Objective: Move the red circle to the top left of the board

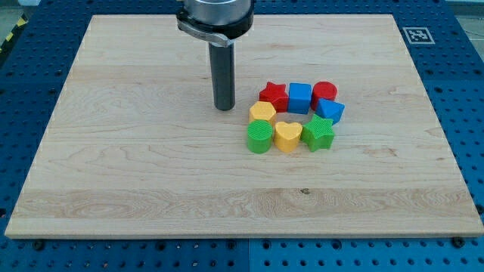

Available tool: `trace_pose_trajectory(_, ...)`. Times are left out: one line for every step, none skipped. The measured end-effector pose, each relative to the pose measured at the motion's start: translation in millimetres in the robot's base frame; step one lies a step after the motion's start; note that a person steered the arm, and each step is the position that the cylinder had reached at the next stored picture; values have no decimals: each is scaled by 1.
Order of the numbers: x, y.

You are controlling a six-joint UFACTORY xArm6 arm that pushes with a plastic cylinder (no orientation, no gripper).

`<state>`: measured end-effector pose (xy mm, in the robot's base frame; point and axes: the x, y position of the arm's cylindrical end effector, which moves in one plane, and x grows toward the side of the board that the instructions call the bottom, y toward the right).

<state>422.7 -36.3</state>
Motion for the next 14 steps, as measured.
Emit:
trace_pose_trajectory(-3,-4)
trace_pose_trajectory(-27,-7)
trace_pose_trajectory(-50,-7)
trace_pose_trajectory(-85,2)
trace_pose_trajectory(-115,33)
trace_pose_trajectory(-121,100)
trace_pose_trajectory(-95,154)
trace_pose_trajectory(-91,184)
trace_pose_trajectory(-66,209)
trace_pose_trajectory(-32,227)
trace_pose_trajectory(-1,224)
trace_pose_trajectory(6,211)
trace_pose_trajectory(6,210)
trace_pose_trajectory(6,195)
